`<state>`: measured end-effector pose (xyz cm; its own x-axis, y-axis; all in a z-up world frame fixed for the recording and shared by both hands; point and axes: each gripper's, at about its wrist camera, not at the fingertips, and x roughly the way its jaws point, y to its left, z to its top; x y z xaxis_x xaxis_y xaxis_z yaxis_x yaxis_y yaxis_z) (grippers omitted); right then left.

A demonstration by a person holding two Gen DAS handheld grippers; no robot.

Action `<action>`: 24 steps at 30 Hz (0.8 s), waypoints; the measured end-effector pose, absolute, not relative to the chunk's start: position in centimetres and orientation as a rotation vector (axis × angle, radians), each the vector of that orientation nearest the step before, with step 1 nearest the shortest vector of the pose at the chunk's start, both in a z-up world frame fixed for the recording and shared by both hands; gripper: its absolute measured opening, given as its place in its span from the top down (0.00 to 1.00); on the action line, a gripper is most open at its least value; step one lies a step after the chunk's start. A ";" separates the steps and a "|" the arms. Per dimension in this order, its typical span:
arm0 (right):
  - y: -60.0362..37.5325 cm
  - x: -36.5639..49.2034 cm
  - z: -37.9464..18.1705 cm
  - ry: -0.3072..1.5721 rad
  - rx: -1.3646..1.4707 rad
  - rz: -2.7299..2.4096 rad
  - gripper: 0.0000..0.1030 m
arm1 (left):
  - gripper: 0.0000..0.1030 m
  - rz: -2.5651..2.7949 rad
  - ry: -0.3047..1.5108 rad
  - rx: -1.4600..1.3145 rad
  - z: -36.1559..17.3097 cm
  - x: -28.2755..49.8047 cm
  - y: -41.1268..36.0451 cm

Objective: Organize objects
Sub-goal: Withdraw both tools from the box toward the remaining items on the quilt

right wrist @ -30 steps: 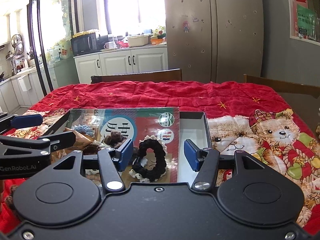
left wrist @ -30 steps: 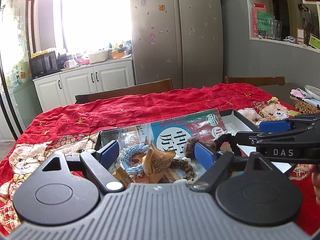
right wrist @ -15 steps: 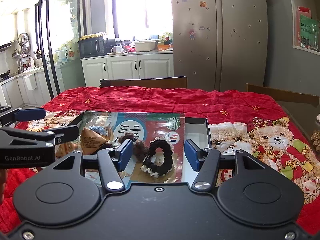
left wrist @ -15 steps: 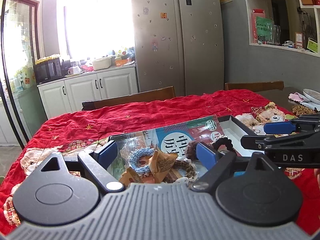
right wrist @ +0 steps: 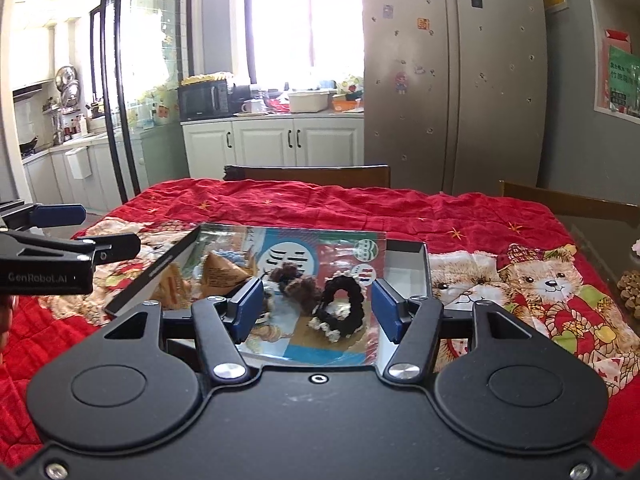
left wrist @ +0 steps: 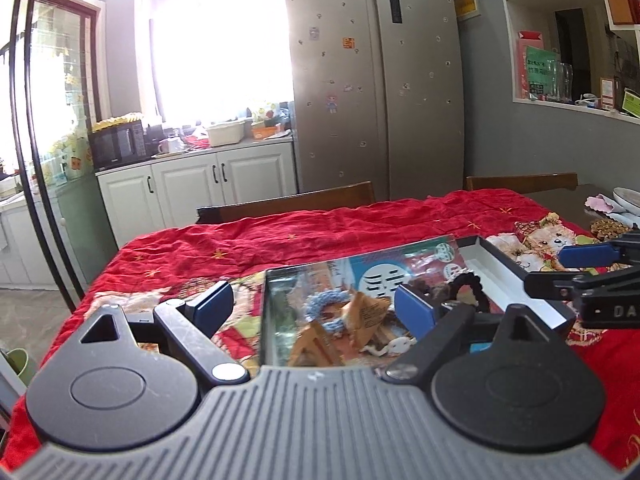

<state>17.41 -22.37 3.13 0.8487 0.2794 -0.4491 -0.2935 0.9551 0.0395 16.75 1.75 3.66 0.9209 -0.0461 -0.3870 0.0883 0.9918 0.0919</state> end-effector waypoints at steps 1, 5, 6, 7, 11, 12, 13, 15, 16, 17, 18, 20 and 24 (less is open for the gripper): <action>-22.3 17.1 3.2 0.466 -0.034 0.307 0.44 | 0.10 -0.066 0.394 0.108 3.7 16.5 2.0; -21.8 15.8 3.6 0.457 -0.044 0.327 0.44 | 0.10 -0.056 0.390 0.112 3.8 15.3 2.8; -21.8 15.5 3.7 0.455 -0.048 0.332 0.43 | 0.10 -0.054 0.391 0.116 3.7 15.0 3.0; -21.7 15.2 3.7 0.454 -0.052 0.336 0.43 | 0.10 -0.053 0.392 0.120 3.7 14.7 3.2; -21.3 14.1 3.8 0.454 -0.063 0.353 0.43 | 0.10 -0.053 0.405 0.117 3.2 13.8 3.8; -21.2 13.8 3.7 0.456 -0.065 0.357 0.43 | 0.10 -0.054 0.410 0.117 3.0 13.5 3.9; -21.1 13.6 3.6 0.459 -0.067 0.361 0.43 | 0.10 -0.056 0.416 0.117 2.8 13.4 4.0; -20.7 13.1 3.3 0.465 -0.073 0.370 0.43 | 0.10 -0.059 0.427 0.119 2.1 13.0 4.0; -20.5 12.9 3.1 0.469 -0.075 0.373 0.43 | 0.10 -0.060 0.434 0.117 1.9 12.8 4.0; -20.3 12.7 2.9 0.473 -0.077 0.376 0.43 | 0.10 -0.062 0.441 0.111 1.6 12.7 4.1; -20.1 12.5 2.7 0.475 -0.080 0.377 0.43 | 0.10 -0.062 0.448 0.103 1.3 12.7 4.1; -19.7 12.2 2.2 0.478 -0.087 0.381 0.43 | 0.10 -0.064 0.460 0.088 0.7 12.6 4.2; -18.9 11.8 1.5 0.481 -0.088 0.397 0.43 | 0.10 -0.059 0.482 0.068 -0.2 12.5 4.6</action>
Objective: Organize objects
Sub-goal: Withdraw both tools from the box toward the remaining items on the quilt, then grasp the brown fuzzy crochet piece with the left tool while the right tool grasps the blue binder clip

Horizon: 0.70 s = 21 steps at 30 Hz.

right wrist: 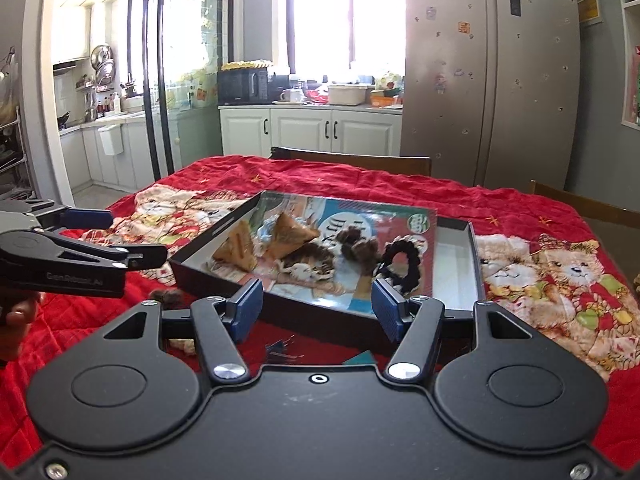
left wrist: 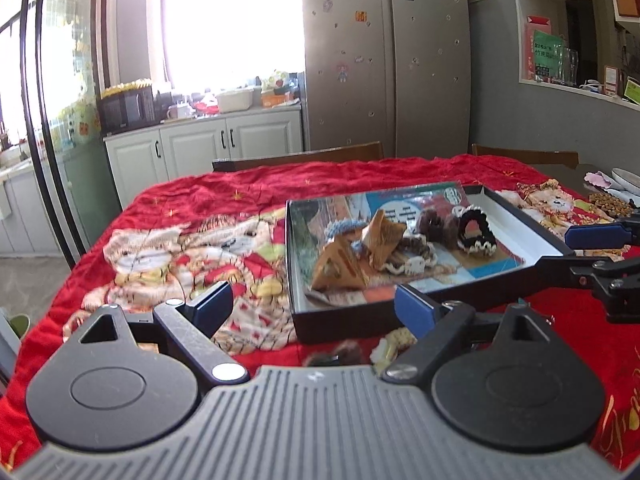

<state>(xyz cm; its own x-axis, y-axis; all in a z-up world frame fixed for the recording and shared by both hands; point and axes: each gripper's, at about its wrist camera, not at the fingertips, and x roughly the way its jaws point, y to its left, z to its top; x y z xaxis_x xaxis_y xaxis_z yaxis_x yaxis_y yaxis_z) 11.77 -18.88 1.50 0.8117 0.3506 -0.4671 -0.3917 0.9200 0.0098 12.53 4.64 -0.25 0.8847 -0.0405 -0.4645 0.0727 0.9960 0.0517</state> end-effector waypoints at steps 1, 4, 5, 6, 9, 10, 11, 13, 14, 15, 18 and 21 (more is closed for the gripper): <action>-18.7 11.7 1.3 0.481 -0.085 0.401 0.43 | 0.10 -0.058 0.486 0.061 -0.5 12.5 4.8; -18.3 11.7 0.4 0.497 -0.067 0.414 0.44 | 0.10 -0.062 0.501 0.049 -1.2 12.6 4.9; -18.1 11.8 0.0 0.504 -0.065 0.418 0.44 | 0.10 -0.062 0.506 0.047 -1.5 12.5 4.9; -18.0 11.9 -0.4 0.510 -0.065 0.421 0.45 | 0.10 -0.063 0.511 0.048 -1.8 12.6 4.9; -17.4 12.3 -1.7 0.528 -0.075 0.416 0.48 | 0.10 -0.064 0.523 0.045 -2.4 12.7 4.9; -17.3 12.4 -2.2 0.534 -0.076 0.415 0.49 | 0.10 -0.065 0.526 0.042 -2.6 12.8 5.0; -17.1 12.6 -2.5 0.542 -0.076 0.417 0.50 | 0.10 -0.068 0.529 0.040 -2.8 12.9 5.0; -17.0 12.8 -3.2 0.554 -0.075 0.422 0.52 | 0.10 -0.072 0.535 0.037 -3.1 13.0 5.0; -16.9 12.9 -3.5 0.555 -0.076 0.422 0.52 | 0.10 -0.073 0.537 0.038 -3.2 13.0 5.0; -16.8 13.0 -3.7 0.555 -0.078 0.424 0.53 | 0.10 -0.074 0.540 0.038 -3.3 13.1 4.9; -16.4 13.1 -4.2 0.555 -0.082 0.431 0.53 | 0.11 -0.079 0.549 0.035 -3.8 13.2 4.9; -16.1 13.3 -4.5 0.557 -0.087 0.439 0.53 | 0.14 -0.086 0.558 0.032 -4.3 13.3 4.8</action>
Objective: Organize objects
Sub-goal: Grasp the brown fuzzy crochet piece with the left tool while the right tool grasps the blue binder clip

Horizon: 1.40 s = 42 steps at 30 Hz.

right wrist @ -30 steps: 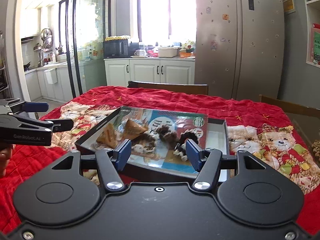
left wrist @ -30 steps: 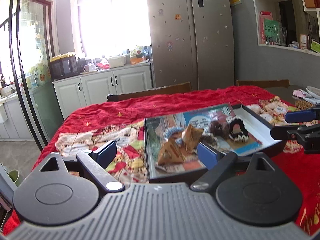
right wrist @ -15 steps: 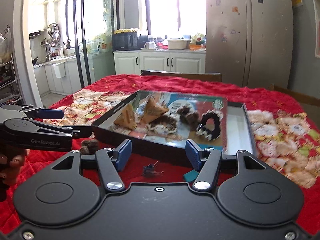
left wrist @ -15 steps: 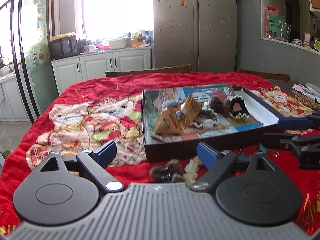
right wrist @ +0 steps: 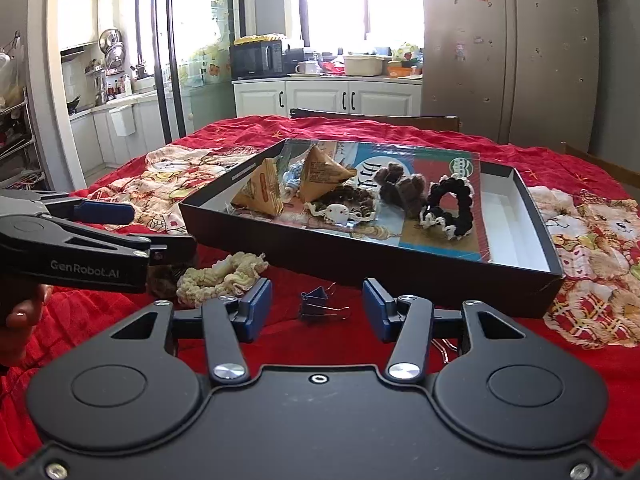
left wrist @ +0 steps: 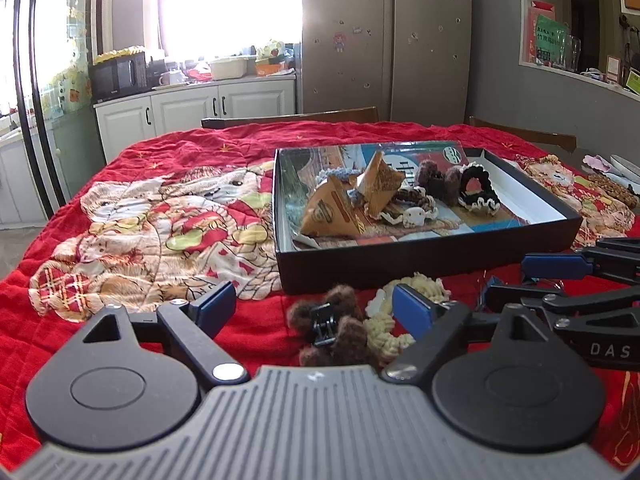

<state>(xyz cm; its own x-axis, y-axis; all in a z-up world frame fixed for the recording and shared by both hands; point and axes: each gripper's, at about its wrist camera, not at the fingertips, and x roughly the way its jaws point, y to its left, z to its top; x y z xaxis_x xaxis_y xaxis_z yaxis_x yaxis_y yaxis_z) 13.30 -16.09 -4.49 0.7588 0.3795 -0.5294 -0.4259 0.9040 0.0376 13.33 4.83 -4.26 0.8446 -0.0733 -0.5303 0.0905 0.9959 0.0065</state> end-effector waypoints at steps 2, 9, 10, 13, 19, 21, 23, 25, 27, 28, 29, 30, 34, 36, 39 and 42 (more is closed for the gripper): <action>-15.9 13.3 -4.6 0.560 -0.092 0.444 0.55 | 0.16 -0.090 0.565 0.032 -4.5 13.5 4.8; -15.3 13.6 -5.2 0.571 -0.105 0.457 0.61 | 0.23 -0.097 0.586 0.009 -5.1 13.8 5.1; -15.3 13.7 -5.2 0.573 -0.106 0.456 0.62 | 0.24 -0.098 0.588 0.007 -5.2 13.8 5.2; -15.2 13.9 -5.5 0.579 -0.104 0.456 0.63 | 0.28 -0.105 0.593 -0.001 -5.2 13.9 5.2; -15.2 14.0 -5.6 0.580 -0.104 0.454 0.64 | 0.38 -0.116 0.601 -0.012 -5.4 13.9 5.3; -15.2 14.0 -5.7 0.581 -0.102 0.454 0.65 | 0.42 -0.118 0.605 -0.015 -5.4 14.0 5.4; -15.2 14.1 -5.7 0.583 -0.100 0.454 0.66 | 0.48 -0.119 0.607 -0.016 -5.4 14.0 5.4; -15.2 14.2 -5.8 0.584 -0.098 0.454 0.68 | 0.51 -0.124 0.610 -0.019 -5.4 14.0 5.5; -15.3 14.2 -5.8 0.586 -0.096 0.454 0.70 | 0.53 -0.130 0.612 -0.021 -5.4 13.9 5.4; -15.3 14.2 -5.8 0.587 -0.095 0.455 0.72 | 0.54 -0.132 0.612 -0.021 -5.4 13.9 5.4; -15.3 14.2 -5.8 0.586 -0.097 0.455 0.73 | 0.55 -0.133 0.612 -0.020 -5.4 13.9 5.4; -15.2 14.2 -5.8 0.588 -0.097 0.456 0.75 | 0.55 -0.134 0.612 -0.020 -5.4 13.9 5.4; -15.2 14.3 -5.9 0.595 -0.096 0.461 0.81 | 0.56 -0.138 0.613 -0.027 -5.4 13.9 5.5; -15.2 14.2 -6.0 0.598 -0.098 0.461 0.82 | 0.56 -0.141 0.613 -0.029 -5.4 13.8 5.6; -15.2 14.2 -6.0 0.596 -0.097 0.462 0.85 | 0.58 -0.144 0.611 -0.031 -5.3 13.7 5.6; -15.2 14.2 -6.0 0.597 -0.096 0.463 0.87 | 0.59 -0.148 0.608 -0.033 -5.2 13.5 5.6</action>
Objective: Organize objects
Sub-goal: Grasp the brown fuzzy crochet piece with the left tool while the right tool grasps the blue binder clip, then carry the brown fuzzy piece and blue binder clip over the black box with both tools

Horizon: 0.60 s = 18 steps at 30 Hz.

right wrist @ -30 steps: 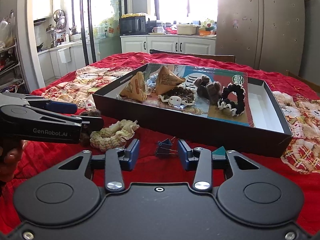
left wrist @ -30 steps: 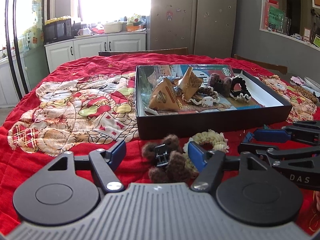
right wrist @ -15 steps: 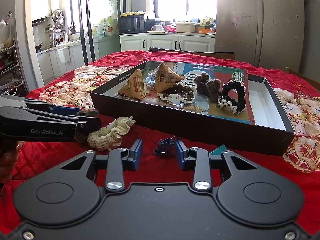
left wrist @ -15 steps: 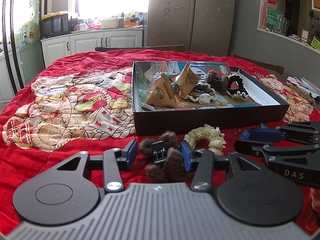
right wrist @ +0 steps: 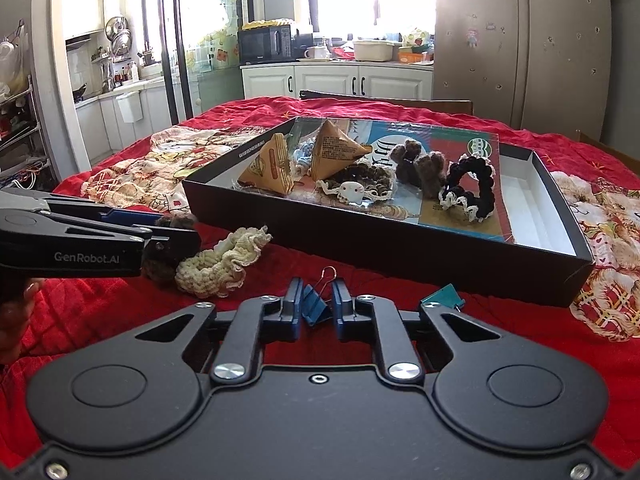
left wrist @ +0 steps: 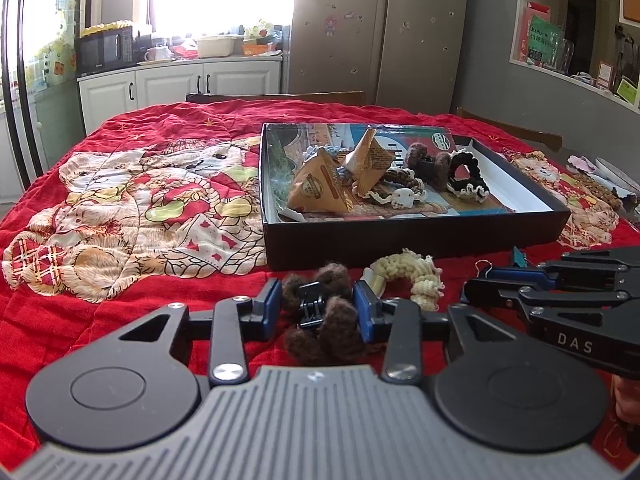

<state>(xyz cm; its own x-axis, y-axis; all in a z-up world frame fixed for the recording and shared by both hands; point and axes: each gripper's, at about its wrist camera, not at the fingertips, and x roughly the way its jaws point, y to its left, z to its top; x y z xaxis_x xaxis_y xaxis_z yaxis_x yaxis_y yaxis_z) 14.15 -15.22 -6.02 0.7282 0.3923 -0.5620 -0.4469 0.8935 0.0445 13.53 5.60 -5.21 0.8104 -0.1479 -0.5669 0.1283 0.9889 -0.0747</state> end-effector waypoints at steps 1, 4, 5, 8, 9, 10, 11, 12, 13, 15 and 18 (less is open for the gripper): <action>-15.2 14.1 -6.0 0.597 -0.097 0.465 0.88 | 0.60 -0.149 0.607 -0.034 -5.2 13.5 5.6; -15.1 14.0 -6.0 0.592 -0.104 0.467 0.90 | 0.61 -0.152 0.605 -0.038 -5.1 13.4 5.7; -15.1 13.9 -6.0 0.591 -0.108 0.467 0.90 | 0.61 -0.152 0.605 -0.040 -5.1 13.3 5.8; -15.0 13.7 -6.0 0.585 -0.118 0.469 0.91 | 0.61 -0.151 0.602 -0.044 -5.0 13.3 5.9; -15.0 13.7 -6.0 0.583 -0.120 0.470 0.91 | 0.61 -0.151 0.601 -0.045 -5.0 13.2 5.9; -15.0 13.7 -5.9 0.581 -0.120 0.470 0.91 | 0.62 -0.151 0.599 -0.046 -5.0 13.2 5.9; -15.0 13.7 -5.9 0.579 -0.120 0.471 0.91 | 0.62 -0.152 0.598 -0.047 -4.9 13.1 6.0; -15.0 13.6 -5.9 0.576 -0.118 0.471 0.91 | 0.62 -0.151 0.596 -0.048 -4.9 13.1 6.1; -15.0 13.6 -5.8 0.574 -0.117 0.472 0.91 | 0.62 -0.152 0.595 -0.049 -4.9 13.1 6.1; -15.1 13.5 -5.8 0.569 -0.117 0.472 0.92 | 0.62 -0.151 0.591 -0.051 -4.7 12.9 6.2; -15.1 13.3 -5.7 0.560 -0.116 0.474 0.92 | 0.62 -0.146 0.582 -0.050 -4.5 12.7 6.3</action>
<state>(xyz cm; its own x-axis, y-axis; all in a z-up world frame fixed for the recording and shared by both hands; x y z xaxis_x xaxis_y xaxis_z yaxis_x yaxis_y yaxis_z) 13.35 -15.10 -5.67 0.7429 0.4005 -0.5363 -0.4628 0.8862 0.0207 12.73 6.34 -4.49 0.8256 -0.1514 -0.5436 0.1232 0.9885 -0.0881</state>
